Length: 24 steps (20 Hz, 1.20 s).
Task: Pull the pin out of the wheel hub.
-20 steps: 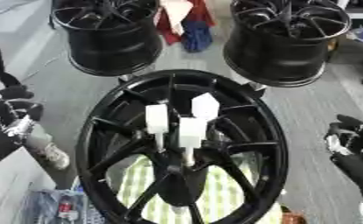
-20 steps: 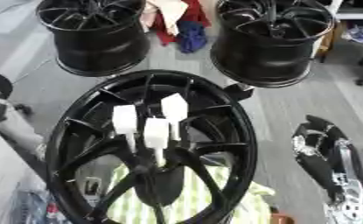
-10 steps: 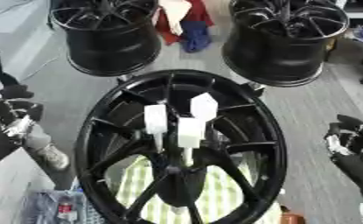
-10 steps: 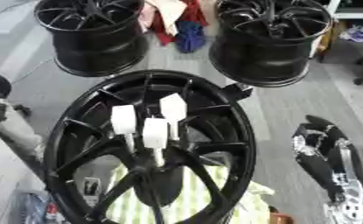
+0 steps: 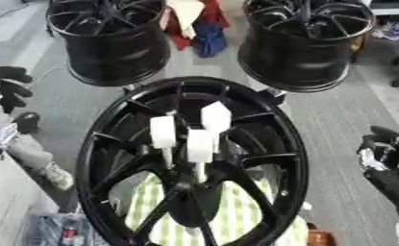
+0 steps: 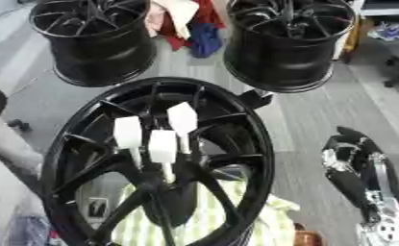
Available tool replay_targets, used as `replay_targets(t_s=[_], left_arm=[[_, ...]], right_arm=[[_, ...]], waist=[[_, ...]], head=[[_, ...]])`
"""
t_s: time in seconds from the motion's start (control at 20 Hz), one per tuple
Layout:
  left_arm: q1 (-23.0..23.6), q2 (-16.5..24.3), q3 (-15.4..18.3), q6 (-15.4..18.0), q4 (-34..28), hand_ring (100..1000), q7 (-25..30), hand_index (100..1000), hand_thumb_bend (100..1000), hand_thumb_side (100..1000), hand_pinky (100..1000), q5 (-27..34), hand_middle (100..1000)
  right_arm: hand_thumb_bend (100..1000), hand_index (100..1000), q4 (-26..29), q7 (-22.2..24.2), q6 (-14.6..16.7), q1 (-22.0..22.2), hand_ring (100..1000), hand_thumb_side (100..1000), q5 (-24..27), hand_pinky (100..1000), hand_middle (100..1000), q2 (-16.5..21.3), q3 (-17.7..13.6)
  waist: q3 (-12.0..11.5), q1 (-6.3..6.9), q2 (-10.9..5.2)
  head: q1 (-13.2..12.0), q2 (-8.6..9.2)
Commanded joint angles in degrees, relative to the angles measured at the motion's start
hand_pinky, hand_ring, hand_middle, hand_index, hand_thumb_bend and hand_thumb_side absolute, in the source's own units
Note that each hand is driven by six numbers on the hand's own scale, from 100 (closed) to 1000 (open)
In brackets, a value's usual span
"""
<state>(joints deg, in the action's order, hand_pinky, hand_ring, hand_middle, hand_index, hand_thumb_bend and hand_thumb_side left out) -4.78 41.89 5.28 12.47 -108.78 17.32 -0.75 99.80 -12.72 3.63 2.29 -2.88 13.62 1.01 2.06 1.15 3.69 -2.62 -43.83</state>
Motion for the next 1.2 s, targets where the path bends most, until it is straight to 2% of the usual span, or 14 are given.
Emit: replay_targets(t_s=[0.05, 0.2, 0.35, 0.5, 0.7, 0.9, 1.2], left_arm=[[-3.7, 11.02, -3.92, 2.01, -0.42, 693, 4.66, 857, 460, 403, 671, 1.3, 738], [-10.19, 17.22, -9.18, 3.86, 1.3, 713, 11.53, 874, 459, 390, 707, 0.15, 761], [-17.39, 18.26, -13.86, 4.41, 4.25, 728, 17.54, 877, 472, 390, 726, -1.58, 780], [-24.85, 15.68, -18.24, 4.97, 8.19, 738, 22.82, 877, 486, 395, 737, -3.98, 791], [-31.9, 10.95, -21.9, 6.47, 12.47, 748, 26.94, 880, 495, 389, 753, -7.81, 803], [-36.25, 6.48, -24.69, 7.93, 15.97, 747, 29.55, 886, 497, 389, 750, -11.17, 811], [-39.2, 1.44, -28.44, 9.46, 18.98, 743, 34.34, 890, 476, 380, 701, -14.44, 810]], right_arm=[[100, 790, 0.89, 0.39, 0.07, -0.6, 589, 253, 0.05, 689, 655, 1.63, 0.18], [100, 790, 0.91, 0.68, 0.04, -0.69, 589, 253, 0.06, 689, 654, 1.9, 0.46], [100, 790, 0.86, 0.93, 0.0, -0.59, 589, 253, 0.08, 689, 654, 2.12, 0.68], [100, 790, 0.84, 1.1, -0.03, -0.44, 589, 253, 0.08, 688, 654, 2.36, 0.85], [100, 789, 0.77, 1.39, 0.0, -0.39, 589, 253, 0.12, 688, 654, 2.46, 1.11], [100, 789, 0.67, 1.62, -0.01, -0.32, 589, 254, 0.15, 688, 654, 2.55, 1.37], [100, 789, 0.53, 1.95, 0.02, -0.35, 589, 256, 0.23, 688, 654, 2.56, 1.68]], waist=[[0.25, 0.19, -0.52], [0.78, 0.34, -0.61], [1.15, 0.51, -0.78], [1.28, 0.69, -0.99], [1.72, 0.79, -1.31], [2.02, 0.9, -1.49], [2.64, 1.01, -1.57]], head=[[-0.48, -0.28], [-0.97, -0.28], [-1.34, -0.28], [-1.72, -0.28], [-1.91, -0.28], [-2.58, -0.28], [-3.63, -0.28]])
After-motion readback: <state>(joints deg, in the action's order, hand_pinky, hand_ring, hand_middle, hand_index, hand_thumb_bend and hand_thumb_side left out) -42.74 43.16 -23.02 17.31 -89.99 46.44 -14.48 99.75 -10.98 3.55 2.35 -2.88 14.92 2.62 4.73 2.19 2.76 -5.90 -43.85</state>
